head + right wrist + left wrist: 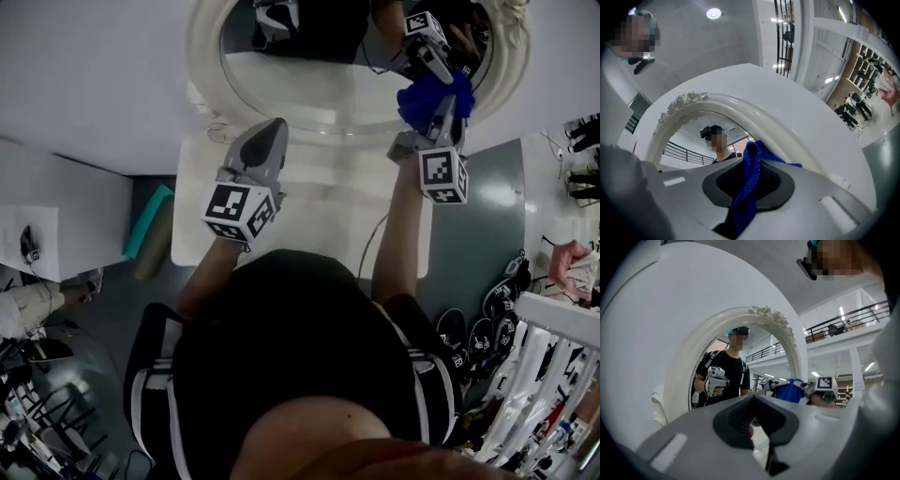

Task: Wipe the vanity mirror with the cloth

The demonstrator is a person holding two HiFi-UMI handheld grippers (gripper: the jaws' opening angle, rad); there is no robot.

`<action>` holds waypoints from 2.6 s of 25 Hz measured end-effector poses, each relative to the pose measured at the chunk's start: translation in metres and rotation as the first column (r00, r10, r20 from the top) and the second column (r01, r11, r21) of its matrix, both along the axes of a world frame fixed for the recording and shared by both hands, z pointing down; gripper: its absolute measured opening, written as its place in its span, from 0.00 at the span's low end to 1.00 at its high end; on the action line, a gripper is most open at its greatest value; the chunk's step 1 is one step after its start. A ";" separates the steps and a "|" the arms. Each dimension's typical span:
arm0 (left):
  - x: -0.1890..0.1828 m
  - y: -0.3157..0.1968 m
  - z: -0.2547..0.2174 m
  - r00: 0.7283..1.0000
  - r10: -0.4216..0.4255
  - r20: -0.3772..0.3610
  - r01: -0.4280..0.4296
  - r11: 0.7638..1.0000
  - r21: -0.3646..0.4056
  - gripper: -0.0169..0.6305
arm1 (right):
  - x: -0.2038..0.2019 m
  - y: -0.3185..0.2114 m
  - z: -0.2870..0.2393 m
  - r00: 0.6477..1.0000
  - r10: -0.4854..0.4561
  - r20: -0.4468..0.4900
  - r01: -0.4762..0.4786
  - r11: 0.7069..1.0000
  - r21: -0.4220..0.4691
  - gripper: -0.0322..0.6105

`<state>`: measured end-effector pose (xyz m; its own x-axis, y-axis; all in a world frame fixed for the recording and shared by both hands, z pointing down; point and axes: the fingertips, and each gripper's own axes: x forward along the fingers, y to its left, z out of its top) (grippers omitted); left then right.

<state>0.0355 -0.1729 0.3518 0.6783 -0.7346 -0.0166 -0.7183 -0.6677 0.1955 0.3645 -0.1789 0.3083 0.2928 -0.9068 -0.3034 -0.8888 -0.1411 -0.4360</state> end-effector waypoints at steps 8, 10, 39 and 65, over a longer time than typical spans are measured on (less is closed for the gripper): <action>-0.011 0.010 -0.016 1.000 -0.012 -0.003 0.012 1.000 -0.001 0.04 | -0.013 0.001 -0.076 0.994 0.012 -0.113 -0.006 0.999 0.050 0.12; -0.015 0.011 -0.016 1.000 -0.016 -0.006 0.016 1.000 -0.004 0.04 | -0.021 -0.001 -0.092 0.989 0.015 -0.144 -0.005 0.998 0.067 0.12; -0.051 0.000 -0.009 0.997 -0.075 0.004 0.075 0.996 -0.044 0.04 | -0.136 -0.036 -0.217 0.840 -0.042 -0.541 0.087 0.995 0.058 0.12; -0.081 -0.006 -0.002 0.994 -0.110 0.007 0.110 0.991 -0.071 0.04 | -0.249 -0.058 -0.225 0.662 -0.048 -0.748 0.105 0.994 0.029 0.12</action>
